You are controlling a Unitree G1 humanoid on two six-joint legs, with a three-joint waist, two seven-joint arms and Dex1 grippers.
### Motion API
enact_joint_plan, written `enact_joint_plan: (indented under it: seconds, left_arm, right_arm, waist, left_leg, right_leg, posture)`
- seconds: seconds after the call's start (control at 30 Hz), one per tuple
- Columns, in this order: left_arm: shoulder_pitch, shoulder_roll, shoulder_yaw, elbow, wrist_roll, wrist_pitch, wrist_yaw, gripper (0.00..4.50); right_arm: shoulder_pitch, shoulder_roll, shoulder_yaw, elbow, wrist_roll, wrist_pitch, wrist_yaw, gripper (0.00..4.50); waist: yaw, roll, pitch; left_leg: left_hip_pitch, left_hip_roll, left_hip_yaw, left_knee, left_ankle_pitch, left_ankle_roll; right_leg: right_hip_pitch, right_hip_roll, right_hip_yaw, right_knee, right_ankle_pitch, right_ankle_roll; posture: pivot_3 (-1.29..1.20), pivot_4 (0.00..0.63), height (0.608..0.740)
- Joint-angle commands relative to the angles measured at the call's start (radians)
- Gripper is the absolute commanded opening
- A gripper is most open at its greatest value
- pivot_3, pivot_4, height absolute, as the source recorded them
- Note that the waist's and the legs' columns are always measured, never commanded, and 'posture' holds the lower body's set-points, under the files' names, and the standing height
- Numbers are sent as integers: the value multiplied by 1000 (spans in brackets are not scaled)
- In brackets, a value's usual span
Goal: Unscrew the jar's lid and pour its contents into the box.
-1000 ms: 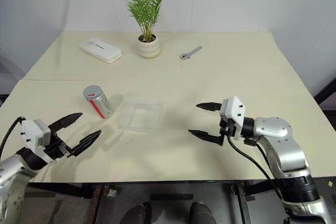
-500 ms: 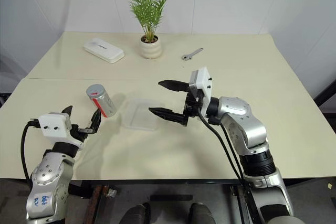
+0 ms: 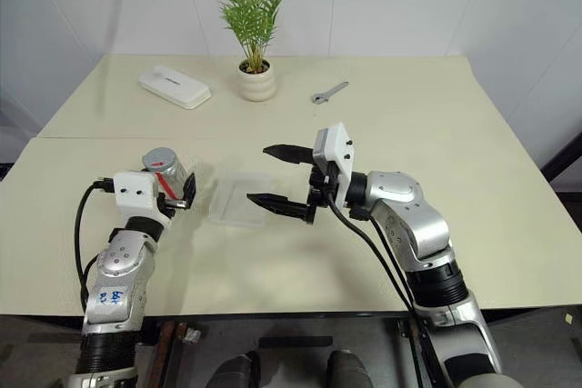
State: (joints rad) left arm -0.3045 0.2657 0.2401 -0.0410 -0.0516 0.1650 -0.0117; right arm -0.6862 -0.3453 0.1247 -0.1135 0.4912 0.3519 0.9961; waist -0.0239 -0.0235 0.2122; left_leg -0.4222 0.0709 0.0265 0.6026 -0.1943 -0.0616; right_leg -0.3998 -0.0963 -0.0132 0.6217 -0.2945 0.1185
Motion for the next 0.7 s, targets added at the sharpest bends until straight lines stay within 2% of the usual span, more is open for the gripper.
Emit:
enact_joint_plan:
  seconds: [0.03, 0.13, 0.37, 0.43, 0.53, 0.7]
  left_arm:
    - [-41, 14, 12, 37, 4, -44, 7, 4483]
    - [-68, 21, 5, 86, 4, -68, -4, 3940]
    - [-76, 35, 18, 60, -37, -74, -45, 1958]
    - [-83, 61, 30, 6, -75, -66, -89, 1956]
    - [-87, 130, 44, -85, -206, -13, -246, 1956]
    - [-101, 303, 26, -249, -435, 225, -485, 1956]
  right_arm:
    - [2, 7, -7, -34, 2, -22, -5, 4500]
    - [12, 11, -6, -39, 0, -27, -11, 4500]
    - [33, 7, -11, -56, -3, -20, -25, 4500]
    - [34, 0, -11, -61, -8, -14, -34, 4500]
    - [15, -6, -20, -76, -1, 21, -57, 4500]
    - [-78, 2, -15, -98, 11, 136, -120, 4500]
  waist:
    - [0, 0, 0]
    - [-1, 0, 0]
    - [-2, 0, 0]
    - [-2, 0, 0]
    - [-2, 0, 0]
    - [-4, 0, 0]
  left_leg:
    - [0, 0, 0, 0, 0, 0]
    - [0, 0, 0, 0, 0, 0]
    - [0, 0, 1, 0, 0, 0]
    - [0, 0, 1, 0, 0, 0]
    - [0, 0, 1, 0, 0, 0]
    - [0, 1, 3, -2, 0, -1]
  right_leg:
    - [0, 0, 0, 0, 0, 0]
    - [0, 0, 0, 0, 0, 0]
    - [0, 0, 0, 0, 0, 0]
    - [0, 0, 0, 0, 0, 0]
    - [-1, 0, 0, 0, 0, 0]
    - [-3, 0, 2, 0, 0, 0]
  posture:
    - [0, 150, 740]
    - [0, 150, 740]
    - [0, 150, 740]
    - [0, 150, 740]
    - [0, 150, 740]
    - [0, 150, 740]
